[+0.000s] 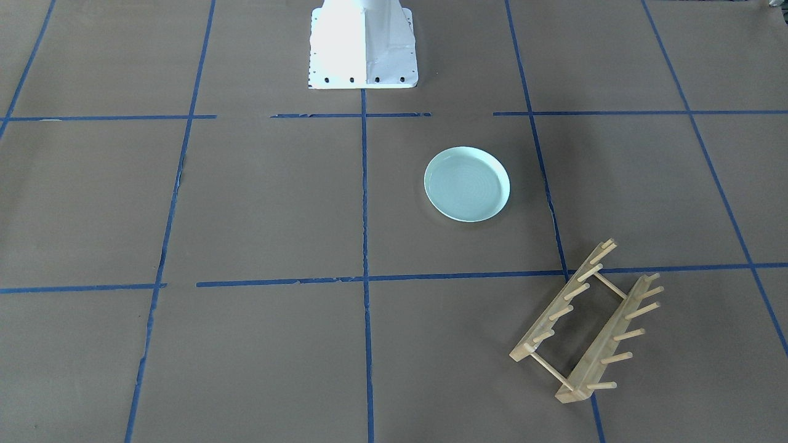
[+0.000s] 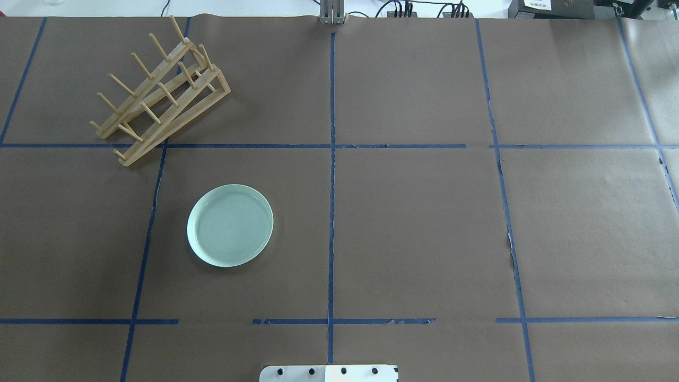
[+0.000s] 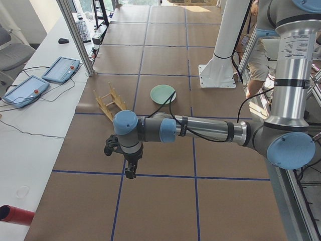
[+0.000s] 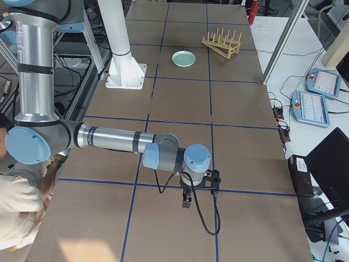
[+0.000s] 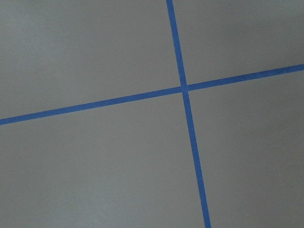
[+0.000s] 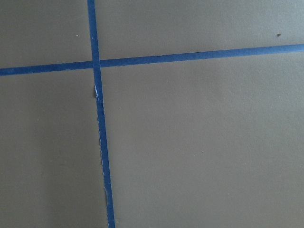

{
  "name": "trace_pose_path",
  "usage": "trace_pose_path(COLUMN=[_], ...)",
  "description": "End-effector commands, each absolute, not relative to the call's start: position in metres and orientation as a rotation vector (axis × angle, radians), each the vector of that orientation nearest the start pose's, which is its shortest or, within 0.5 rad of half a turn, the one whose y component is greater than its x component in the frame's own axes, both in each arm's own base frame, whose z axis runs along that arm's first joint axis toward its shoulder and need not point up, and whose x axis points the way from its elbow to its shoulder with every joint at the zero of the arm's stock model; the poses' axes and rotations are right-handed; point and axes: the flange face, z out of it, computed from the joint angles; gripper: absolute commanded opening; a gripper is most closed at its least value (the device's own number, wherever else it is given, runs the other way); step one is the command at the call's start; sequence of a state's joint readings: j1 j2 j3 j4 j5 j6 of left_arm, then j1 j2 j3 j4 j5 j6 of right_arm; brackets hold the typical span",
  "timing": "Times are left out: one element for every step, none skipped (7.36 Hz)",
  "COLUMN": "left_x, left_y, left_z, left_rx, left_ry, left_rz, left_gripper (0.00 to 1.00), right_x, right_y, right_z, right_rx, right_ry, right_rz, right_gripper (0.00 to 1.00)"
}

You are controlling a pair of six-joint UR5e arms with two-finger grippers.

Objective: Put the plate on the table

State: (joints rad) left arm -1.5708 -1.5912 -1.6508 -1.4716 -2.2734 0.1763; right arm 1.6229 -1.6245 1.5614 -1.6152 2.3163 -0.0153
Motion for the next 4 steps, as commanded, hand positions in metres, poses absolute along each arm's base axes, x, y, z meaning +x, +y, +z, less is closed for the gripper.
trace_pose_path(left_x=[-0.0696, -0.0688, -0.0696, -0.0688], left_y=[-0.4984, -0.4985, -0.4984, -0.4987], left_z=[0.6235, 0.6235, 0.6235, 0.6198], left_rx=[0.064, 0.064, 0.065, 0.071], left_ry=[0.702, 0.702, 0.702, 0.701], left_rz=[0.168, 0.171, 0.170, 0.174], left_gripper=[1.00, 1.00, 1.00, 1.00], right_x=[0.0896, 0.0896, 0.0896, 0.0896], right_y=[-0.4557, -0.4558, -0.4557, -0.4558], right_z=[0.6957, 0.6950, 0.6957, 0.6950], right_rx=[-0.079, -0.077, -0.079, -0.077], right_ry=[-0.748, -0.748, -0.748, -0.748], right_rz=[0.076, 0.075, 0.076, 0.075], right_gripper=[1.00, 1.00, 1.00, 1.00])
